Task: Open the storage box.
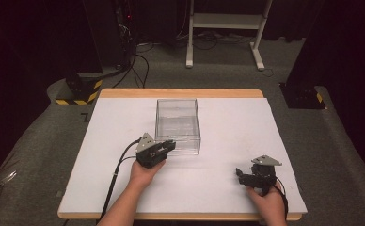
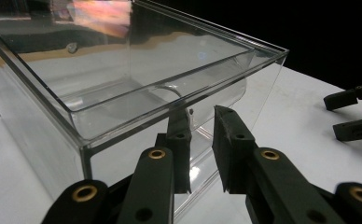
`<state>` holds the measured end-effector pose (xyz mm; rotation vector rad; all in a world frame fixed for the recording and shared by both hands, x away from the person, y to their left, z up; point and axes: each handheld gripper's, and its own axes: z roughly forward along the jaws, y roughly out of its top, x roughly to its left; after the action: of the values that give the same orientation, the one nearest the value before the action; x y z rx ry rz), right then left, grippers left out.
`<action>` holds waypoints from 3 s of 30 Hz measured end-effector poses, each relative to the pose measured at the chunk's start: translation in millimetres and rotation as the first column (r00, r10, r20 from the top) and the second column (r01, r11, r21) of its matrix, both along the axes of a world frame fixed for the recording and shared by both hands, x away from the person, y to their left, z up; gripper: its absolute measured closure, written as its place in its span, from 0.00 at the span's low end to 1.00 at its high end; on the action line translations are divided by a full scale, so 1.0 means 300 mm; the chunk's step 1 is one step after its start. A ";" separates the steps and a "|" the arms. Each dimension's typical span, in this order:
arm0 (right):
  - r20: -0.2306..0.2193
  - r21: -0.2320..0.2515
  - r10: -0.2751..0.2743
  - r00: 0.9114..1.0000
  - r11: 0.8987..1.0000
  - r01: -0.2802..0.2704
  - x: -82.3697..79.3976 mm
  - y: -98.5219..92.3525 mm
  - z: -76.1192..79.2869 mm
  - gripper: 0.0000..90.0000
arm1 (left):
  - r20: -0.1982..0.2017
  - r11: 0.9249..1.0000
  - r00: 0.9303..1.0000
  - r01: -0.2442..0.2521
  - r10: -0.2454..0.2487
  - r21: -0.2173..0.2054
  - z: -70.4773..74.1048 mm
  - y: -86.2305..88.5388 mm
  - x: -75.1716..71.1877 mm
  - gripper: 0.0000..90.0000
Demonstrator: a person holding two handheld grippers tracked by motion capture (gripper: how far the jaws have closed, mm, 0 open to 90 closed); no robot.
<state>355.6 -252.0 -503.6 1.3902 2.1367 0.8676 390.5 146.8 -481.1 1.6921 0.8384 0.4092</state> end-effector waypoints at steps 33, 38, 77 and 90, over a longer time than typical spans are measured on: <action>0.002 -0.001 0.001 1.000 1.000 -0.001 -0.001 0.000 0.000 0.16 | 0.020 0.999 0.999 0.044 -0.044 -0.026 -0.012 0.022 -0.075 0.90; 0.002 -0.001 0.001 1.000 1.000 -0.001 -0.001 0.000 0.000 0.16 | 0.017 0.998 0.999 0.051 -0.051 -0.034 -0.013 0.025 -0.088 0.90; 0.000 0.002 0.002 1.000 1.000 -0.002 -0.001 0.000 0.000 0.16 | -0.002 0.993 0.994 0.109 -0.109 -0.036 -0.010 0.031 -0.208 0.92; -0.001 0.003 0.003 1.000 1.000 -0.003 -0.001 -0.001 0.000 0.16 | -0.006 0.992 0.993 0.116 -0.116 -0.041 -0.010 0.029 -0.246 0.92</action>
<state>355.4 -252.2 -503.6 1.3899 2.1393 0.8716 316.6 155.5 -484.2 1.6970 0.7455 0.3039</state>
